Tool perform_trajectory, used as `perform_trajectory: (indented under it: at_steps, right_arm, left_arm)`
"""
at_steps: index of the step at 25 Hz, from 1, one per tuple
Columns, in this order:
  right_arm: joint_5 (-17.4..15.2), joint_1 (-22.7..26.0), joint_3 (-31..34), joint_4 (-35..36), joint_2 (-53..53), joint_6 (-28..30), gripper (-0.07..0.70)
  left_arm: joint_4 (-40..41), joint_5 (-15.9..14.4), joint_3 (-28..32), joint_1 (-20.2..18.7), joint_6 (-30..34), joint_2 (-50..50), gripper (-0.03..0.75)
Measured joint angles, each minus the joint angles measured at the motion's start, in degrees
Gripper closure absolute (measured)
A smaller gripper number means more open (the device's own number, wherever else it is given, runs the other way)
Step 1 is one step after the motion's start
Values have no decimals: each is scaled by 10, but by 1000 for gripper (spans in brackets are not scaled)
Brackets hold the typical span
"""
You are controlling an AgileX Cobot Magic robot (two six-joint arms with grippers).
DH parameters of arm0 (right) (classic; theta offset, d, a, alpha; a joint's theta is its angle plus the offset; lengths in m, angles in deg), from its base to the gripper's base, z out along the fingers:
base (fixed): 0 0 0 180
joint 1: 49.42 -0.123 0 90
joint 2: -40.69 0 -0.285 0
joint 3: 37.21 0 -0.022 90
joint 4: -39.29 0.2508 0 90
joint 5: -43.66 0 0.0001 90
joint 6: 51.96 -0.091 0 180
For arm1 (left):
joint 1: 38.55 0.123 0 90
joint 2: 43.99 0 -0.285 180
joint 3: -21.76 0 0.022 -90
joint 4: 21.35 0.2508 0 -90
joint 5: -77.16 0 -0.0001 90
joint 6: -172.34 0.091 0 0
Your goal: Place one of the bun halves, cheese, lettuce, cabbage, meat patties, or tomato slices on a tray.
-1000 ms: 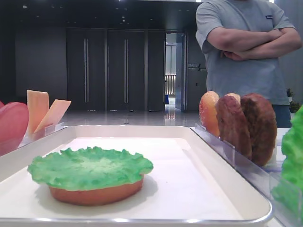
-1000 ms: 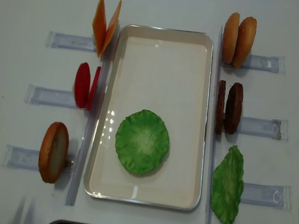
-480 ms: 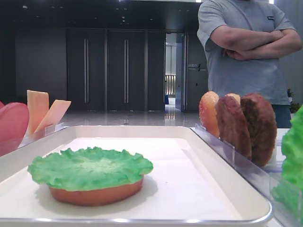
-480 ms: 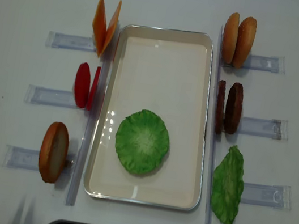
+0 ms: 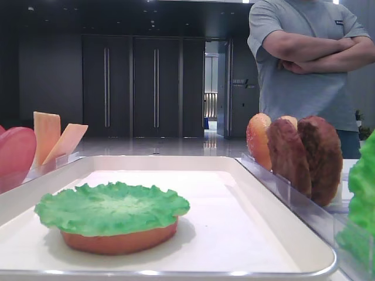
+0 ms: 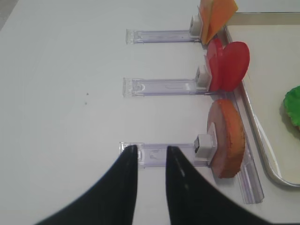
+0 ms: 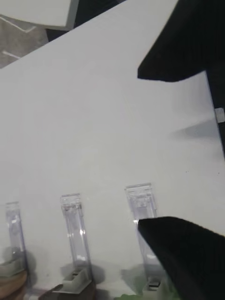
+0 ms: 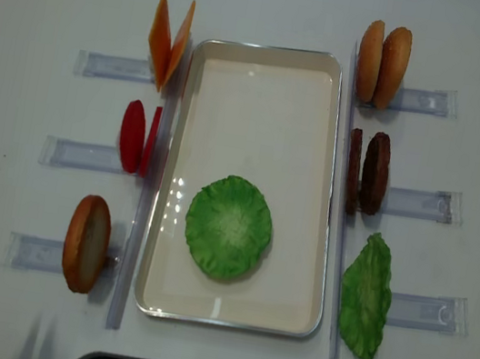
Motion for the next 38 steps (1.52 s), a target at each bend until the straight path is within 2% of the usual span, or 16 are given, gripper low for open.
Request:
perform_trajectory:
  at_steps: [5, 18, 24, 38]
  right_arm:
    - [0, 0, 0, 0, -38, -9, 71]
    - [0, 0, 0, 0, -41, -9, 71]
    - [0, 0, -3, -6, -41, 30, 71]
    - [1, 0, 1, -19, -41, 33, 79]
  left_arm:
    - [0, 0, 0, 0, 0, 0, 557]
    - [0, 0, 0, 0, 0, 0, 557]
    - [0, 0, 0, 0, 0, 0, 557]
    - [0, 0, 0, 0, 0, 0, 557]
